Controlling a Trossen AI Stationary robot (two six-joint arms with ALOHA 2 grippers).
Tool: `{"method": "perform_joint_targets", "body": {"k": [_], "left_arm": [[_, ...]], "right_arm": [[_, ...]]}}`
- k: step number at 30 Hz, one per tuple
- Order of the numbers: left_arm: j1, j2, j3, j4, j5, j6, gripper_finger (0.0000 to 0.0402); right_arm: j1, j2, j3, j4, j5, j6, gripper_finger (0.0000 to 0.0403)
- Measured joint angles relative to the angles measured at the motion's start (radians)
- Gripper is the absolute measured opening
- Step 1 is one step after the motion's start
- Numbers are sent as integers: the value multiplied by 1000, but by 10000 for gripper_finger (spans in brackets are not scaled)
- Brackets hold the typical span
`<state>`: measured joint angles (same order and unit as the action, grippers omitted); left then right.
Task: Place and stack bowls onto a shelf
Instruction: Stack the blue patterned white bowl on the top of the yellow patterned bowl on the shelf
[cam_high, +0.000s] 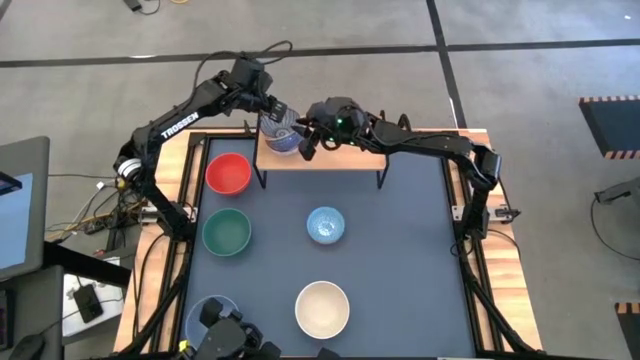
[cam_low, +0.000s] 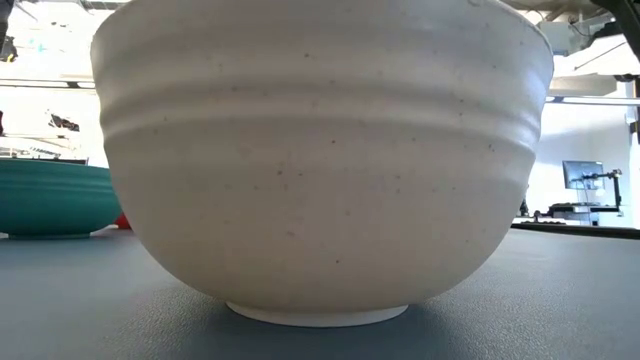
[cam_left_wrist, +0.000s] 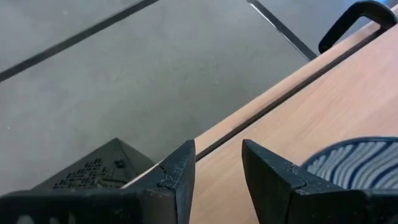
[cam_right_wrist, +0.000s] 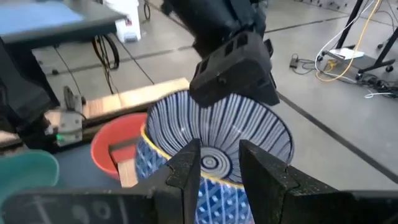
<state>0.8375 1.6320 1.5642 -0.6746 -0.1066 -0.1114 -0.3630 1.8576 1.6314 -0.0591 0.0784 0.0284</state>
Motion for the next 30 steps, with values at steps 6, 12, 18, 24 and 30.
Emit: {"method": "perform_joint_targets", "body": {"k": [6, 12, 18, 24, 30], "left_arm": [[0, 0, 0, 3, 2, -1, 116], [0, 0, 0, 15, 3, -1, 116], [0, -1, 0, 17, 4, -3, 116], [0, -2, 0, 27, 6, -3, 116], [0, -2, 0, 36, 7, -4, 116]], "right_arm": [[4, 0, 0, -58, 1, -3, 136], [10, 0, 0, -57, 13, -11, 136], [16, -13, -1, 2, 7, -36, 136], [23, 6, 0, 48, -50, -41, 136], [29, 13, -2, -29, -51, -70, 136]]}}
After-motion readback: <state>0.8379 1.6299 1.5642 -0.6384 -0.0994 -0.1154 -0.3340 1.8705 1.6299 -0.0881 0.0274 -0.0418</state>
